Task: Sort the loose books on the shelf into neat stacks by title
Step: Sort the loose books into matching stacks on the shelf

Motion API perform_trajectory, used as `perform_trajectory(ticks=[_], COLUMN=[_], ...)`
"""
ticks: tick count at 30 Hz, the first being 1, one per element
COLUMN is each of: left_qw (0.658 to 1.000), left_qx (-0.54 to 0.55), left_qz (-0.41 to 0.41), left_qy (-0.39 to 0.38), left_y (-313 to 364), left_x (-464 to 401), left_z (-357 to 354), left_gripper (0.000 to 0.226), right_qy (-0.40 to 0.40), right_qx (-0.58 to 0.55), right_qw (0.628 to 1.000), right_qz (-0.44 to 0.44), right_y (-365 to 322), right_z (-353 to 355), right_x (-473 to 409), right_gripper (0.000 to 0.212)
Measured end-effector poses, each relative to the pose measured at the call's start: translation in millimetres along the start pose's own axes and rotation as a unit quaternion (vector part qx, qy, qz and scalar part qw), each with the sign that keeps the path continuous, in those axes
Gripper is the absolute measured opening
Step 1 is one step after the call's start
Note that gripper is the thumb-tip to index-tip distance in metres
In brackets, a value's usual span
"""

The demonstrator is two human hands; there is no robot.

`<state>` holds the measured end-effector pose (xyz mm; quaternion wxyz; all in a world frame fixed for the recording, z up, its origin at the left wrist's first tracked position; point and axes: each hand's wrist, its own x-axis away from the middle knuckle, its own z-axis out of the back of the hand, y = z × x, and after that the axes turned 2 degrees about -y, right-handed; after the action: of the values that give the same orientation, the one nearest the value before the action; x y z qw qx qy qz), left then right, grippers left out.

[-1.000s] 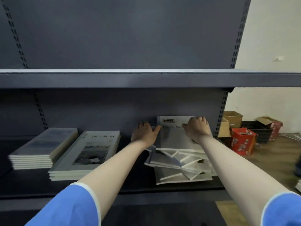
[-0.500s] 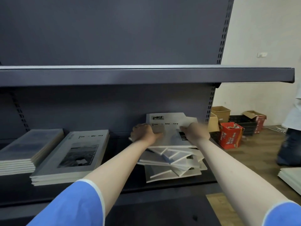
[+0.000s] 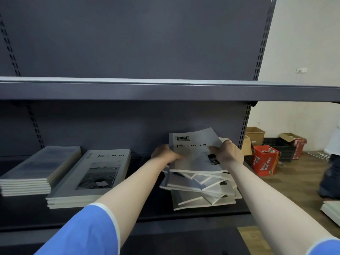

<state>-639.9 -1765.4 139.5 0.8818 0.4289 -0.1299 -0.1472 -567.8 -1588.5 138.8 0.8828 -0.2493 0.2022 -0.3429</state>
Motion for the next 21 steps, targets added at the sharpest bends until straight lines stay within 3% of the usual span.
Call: perform_trajectory(ticks=[3, 7, 11, 15, 21], left_qw=[0.998, 0.997, 0.995, 0.992, 0.991], left_qx=[0.069, 0.072, 0.083, 0.09, 0.063], left_qz=[-0.004, 0.005, -0.021, -0.036, -0.013], left_qy=[-0.004, 0.017, 0.042, 0.075, 0.119], left_y=[-3.3, -9.5, -18.4, -30.3, -63.4], left_x=[3.7, 7.3, 8.8, 14.2, 19.2], left_z=[2.7, 10.1, 26.5, 54.0, 100.5], left_gripper=[0.045, 0.056, 0.03, 0.022, 0.039], right_qy=[-0.002, 0.0, -0.003, -0.008, -0.033], right_qx=[-0.015, -0.008, -0.019, -0.038, -0.045], right_qw=[1.0, 1.0, 0.999, 0.998, 0.993], right_qz=[0.011, 0.024, 0.039, 0.058, 0.102], right_y=[-5.0, -21.4, -44.0, -72.3, -118.3], right_z=[-1.7, -2.8, -10.7, -20.7, -46.5], right_x=[4.7, 9.5, 10.0, 15.9, 31.9], right_gripper=[0.046, 0.048, 0.047, 0.047, 0.05])
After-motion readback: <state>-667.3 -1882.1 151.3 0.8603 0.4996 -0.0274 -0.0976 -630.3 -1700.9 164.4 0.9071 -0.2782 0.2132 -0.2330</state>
